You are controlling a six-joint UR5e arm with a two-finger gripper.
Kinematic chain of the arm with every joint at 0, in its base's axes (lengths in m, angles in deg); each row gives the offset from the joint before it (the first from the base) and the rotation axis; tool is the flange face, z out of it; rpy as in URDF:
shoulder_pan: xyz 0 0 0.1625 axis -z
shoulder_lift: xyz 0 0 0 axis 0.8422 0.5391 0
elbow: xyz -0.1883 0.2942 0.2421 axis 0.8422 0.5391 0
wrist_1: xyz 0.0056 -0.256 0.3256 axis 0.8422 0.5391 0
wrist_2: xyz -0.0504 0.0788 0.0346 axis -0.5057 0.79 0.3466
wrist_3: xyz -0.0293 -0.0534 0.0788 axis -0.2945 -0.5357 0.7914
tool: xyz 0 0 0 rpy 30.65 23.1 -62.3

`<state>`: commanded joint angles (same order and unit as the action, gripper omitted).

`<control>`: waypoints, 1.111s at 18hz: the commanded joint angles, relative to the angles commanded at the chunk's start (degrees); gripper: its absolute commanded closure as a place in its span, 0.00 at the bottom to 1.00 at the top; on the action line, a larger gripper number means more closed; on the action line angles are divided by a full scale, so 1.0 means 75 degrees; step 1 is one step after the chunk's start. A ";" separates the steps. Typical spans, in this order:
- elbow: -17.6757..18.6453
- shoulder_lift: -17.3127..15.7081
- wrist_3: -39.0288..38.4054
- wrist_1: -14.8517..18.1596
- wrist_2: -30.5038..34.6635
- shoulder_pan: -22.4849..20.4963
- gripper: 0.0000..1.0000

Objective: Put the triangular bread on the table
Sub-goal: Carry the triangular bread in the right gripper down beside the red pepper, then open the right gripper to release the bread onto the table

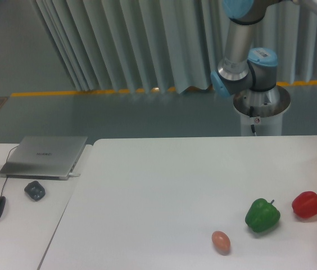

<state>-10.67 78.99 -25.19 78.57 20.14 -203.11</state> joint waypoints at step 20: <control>0.0316 0.0470 -0.1702 -0.0999 0.1161 0.0576 0.00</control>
<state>-8.30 82.52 -37.96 71.08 28.85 -198.79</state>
